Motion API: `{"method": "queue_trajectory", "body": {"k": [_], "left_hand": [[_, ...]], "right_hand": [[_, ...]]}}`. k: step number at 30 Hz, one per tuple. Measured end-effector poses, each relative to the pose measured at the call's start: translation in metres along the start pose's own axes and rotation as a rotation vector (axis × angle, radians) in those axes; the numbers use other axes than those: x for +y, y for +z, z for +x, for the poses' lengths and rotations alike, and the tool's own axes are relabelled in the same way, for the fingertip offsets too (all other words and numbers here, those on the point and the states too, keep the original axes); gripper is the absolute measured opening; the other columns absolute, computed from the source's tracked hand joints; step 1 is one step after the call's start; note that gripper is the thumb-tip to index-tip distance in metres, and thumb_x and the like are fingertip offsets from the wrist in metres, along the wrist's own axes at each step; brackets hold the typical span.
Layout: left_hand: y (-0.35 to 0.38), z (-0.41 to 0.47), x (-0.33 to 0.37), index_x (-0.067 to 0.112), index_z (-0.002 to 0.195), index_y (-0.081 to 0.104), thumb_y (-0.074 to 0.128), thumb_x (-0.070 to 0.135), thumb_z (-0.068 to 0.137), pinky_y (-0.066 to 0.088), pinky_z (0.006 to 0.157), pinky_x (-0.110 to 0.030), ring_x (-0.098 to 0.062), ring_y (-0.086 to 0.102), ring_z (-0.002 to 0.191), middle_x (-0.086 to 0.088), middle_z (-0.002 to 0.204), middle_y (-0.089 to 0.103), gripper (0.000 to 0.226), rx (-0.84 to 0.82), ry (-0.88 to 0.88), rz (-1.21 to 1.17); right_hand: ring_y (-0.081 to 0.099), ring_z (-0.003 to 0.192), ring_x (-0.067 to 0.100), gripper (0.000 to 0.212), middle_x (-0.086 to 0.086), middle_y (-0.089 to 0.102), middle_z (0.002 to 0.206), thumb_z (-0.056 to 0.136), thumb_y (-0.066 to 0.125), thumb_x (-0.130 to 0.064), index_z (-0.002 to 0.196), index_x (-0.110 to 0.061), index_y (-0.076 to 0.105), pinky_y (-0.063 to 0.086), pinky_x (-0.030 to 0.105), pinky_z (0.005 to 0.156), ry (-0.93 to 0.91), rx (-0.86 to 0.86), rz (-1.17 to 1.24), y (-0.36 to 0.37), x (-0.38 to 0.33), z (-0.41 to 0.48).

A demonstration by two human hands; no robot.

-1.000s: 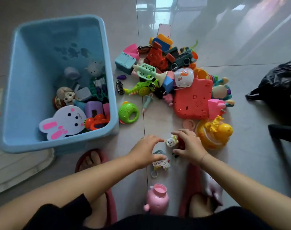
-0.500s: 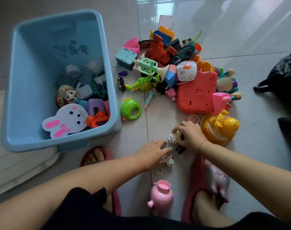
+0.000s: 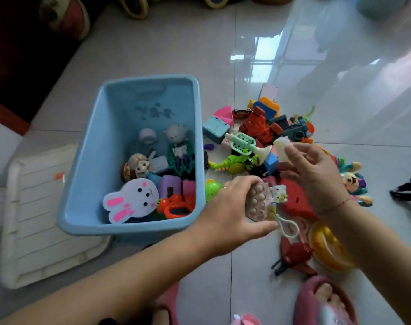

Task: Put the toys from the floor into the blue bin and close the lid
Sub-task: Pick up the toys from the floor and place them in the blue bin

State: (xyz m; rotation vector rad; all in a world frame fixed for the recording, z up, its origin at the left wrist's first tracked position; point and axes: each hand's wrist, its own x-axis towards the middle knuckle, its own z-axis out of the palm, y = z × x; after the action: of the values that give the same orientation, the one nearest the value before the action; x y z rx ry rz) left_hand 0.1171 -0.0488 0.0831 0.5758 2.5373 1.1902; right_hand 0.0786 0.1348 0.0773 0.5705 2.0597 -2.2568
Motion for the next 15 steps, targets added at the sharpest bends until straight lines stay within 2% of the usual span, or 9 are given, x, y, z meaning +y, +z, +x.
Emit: {"method": "queue_trajectory", "body": {"k": [2,4,7,10,12,14,15], "left_hand": [[-0.045,0.004,-0.004,0.028,0.124,0.046,0.077,0.044,0.068,0.041,0.092,-0.018,-0.003,0.051,0.108,0.012,0.119,0.053,0.066,0.166,-0.078,0.005],[-0.089,0.007,-0.025,0.025,0.125,0.048,0.079,0.040,0.068,0.039,0.087,-0.017,-0.007,0.054,0.105,0.008,0.118,0.055,0.066,0.356,-0.207,0.044],[-0.141,0.018,-0.076,0.018,0.129,0.046,0.080,0.042,0.067,0.043,0.094,-0.029,-0.020,0.056,0.112,-0.003,0.127,0.056,0.075,0.544,-0.420,0.092],[-0.166,0.032,-0.109,0.018,0.138,0.036,0.078,0.058,0.057,0.043,0.103,-0.044,-0.024,0.051,0.123,-0.006,0.138,0.050,0.100,0.594,-0.517,0.051],[-0.162,0.040,-0.108,0.026,0.144,0.026,0.076,0.065,0.056,0.038,0.107,-0.046,-0.022,0.043,0.131,-0.004,0.148,0.039,0.109,0.588,-0.498,-0.022],[-0.138,0.043,-0.092,0.022,0.149,0.016,0.074,0.048,0.072,0.031,0.112,-0.041,-0.019,0.034,0.137,-0.003,0.154,0.028,0.099,0.507,-0.443,0.004],[-0.121,0.042,-0.081,0.019,0.148,0.020,0.073,0.041,0.077,0.032,0.112,-0.038,-0.017,0.036,0.136,-0.003,0.152,0.030,0.091,0.478,-0.381,0.018]], "right_hand": [[0.062,0.064,0.009,0.026,0.000,0.064,0.080,0.077,0.066,-0.034,0.094,-0.016,0.060,0.051,0.019,0.055,-0.044,-0.074,-0.021,0.030,-0.023,0.010],[0.060,0.061,0.008,0.021,0.000,0.061,0.076,0.084,0.065,-0.025,0.097,-0.010,0.059,0.051,0.019,0.055,-0.041,-0.172,-0.020,0.067,-0.032,0.020],[0.059,0.062,0.011,0.024,0.007,0.059,0.078,0.086,0.064,-0.015,0.103,0.000,0.055,0.056,0.022,0.057,-0.015,-0.284,0.019,0.125,-0.039,0.029],[0.061,0.076,0.017,0.037,0.011,0.058,0.093,0.088,0.062,-0.013,0.118,0.003,0.049,0.056,0.024,0.072,0.015,-0.318,0.025,0.159,-0.047,0.037],[0.062,0.084,0.018,0.039,0.008,0.057,0.098,0.088,0.062,-0.018,0.120,-0.002,0.047,0.055,0.028,0.080,-0.001,-0.290,-0.030,0.156,-0.045,0.045],[0.062,0.083,0.017,0.030,0.004,0.057,0.093,0.089,0.061,-0.020,0.114,-0.006,0.049,0.055,0.030,0.079,-0.007,-0.238,-0.078,0.130,-0.036,0.050],[0.062,0.082,0.017,0.025,0.003,0.058,0.091,0.090,0.060,-0.020,0.110,-0.008,0.051,0.054,0.029,0.076,0.005,-0.211,-0.115,0.111,-0.028,0.050]]}}
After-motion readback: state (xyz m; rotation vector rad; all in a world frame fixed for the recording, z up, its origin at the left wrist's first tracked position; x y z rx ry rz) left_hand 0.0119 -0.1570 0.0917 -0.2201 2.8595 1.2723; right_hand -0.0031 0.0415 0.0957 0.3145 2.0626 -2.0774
